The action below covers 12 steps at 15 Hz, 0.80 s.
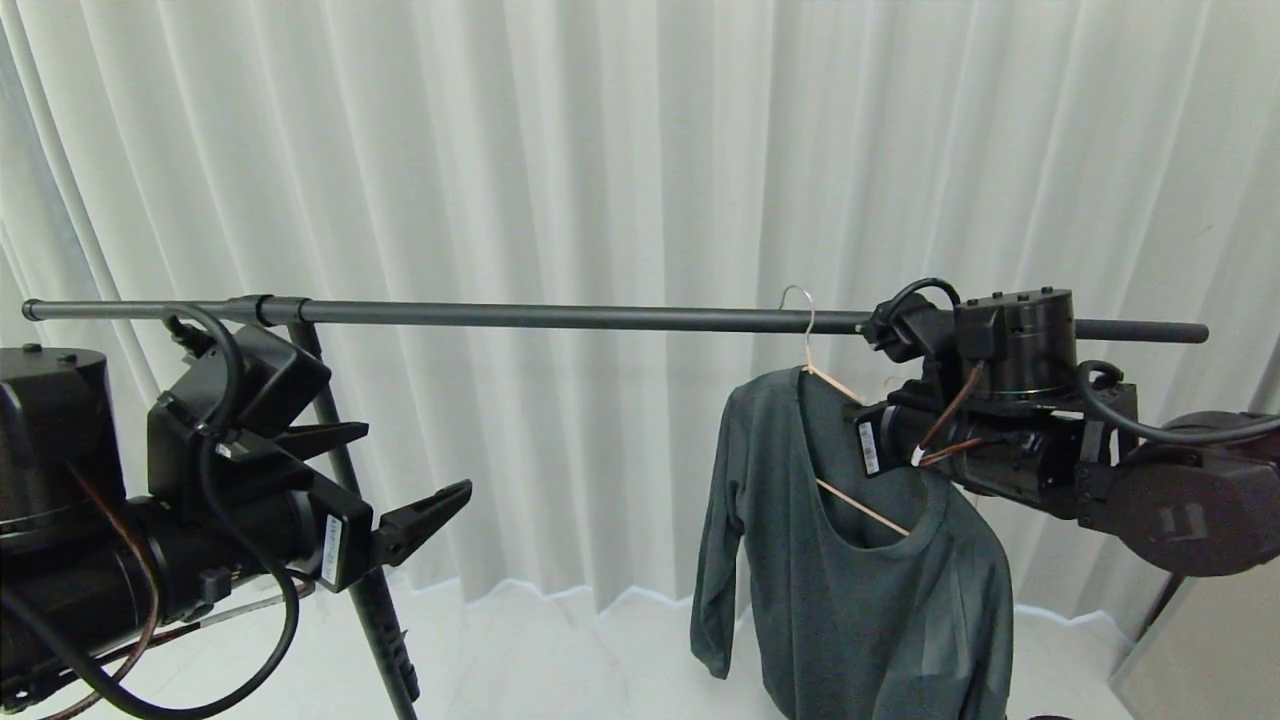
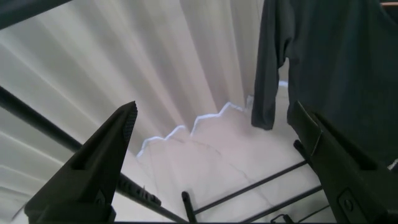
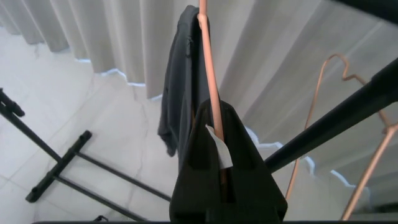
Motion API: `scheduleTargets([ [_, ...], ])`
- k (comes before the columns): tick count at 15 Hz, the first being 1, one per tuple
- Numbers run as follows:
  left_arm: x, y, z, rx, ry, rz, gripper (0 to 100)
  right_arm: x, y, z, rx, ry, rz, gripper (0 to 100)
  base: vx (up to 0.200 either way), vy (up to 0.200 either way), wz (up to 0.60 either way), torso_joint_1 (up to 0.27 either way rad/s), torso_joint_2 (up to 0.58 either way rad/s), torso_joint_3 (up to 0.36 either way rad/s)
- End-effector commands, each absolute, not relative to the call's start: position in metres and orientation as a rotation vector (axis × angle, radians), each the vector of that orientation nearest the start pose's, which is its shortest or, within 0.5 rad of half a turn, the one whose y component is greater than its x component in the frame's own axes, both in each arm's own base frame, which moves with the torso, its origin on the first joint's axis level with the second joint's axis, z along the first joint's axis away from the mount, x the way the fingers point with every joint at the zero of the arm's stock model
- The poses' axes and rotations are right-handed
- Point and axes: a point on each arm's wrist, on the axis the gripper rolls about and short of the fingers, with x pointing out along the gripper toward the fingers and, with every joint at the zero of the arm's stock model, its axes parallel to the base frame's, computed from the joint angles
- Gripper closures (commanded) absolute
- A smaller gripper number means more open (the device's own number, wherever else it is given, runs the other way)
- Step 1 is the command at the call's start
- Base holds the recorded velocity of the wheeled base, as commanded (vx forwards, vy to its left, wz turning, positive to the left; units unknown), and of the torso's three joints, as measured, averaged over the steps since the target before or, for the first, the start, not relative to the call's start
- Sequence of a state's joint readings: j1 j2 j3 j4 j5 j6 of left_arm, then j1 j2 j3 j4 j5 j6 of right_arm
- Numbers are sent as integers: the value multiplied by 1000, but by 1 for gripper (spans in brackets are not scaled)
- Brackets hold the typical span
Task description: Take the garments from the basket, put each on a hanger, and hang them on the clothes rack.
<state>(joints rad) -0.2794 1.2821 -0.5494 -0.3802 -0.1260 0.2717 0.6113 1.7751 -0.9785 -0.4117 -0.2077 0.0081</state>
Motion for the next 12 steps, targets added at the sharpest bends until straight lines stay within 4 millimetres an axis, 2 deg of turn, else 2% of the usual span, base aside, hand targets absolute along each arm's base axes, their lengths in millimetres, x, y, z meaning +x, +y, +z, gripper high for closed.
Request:
scheduleTargets([
  [1,181,-57,191,294,296,-457,0,279,190,173,-157,376,387,100,0,0,0,0,0,0],
  [10,180,-59,190,297,298,-470,0,279,191,169,-165,384,378,100,0,0,0,0,0,0],
  [11,180,-59,190,296,298,-468,0,278,191,171,-163,378,367,0,0,0,0,0,0,0],
  [12,180,-58,190,294,299,-463,0,275,189,178,-156,359,363,0,0,0,0,0,0,0],
])
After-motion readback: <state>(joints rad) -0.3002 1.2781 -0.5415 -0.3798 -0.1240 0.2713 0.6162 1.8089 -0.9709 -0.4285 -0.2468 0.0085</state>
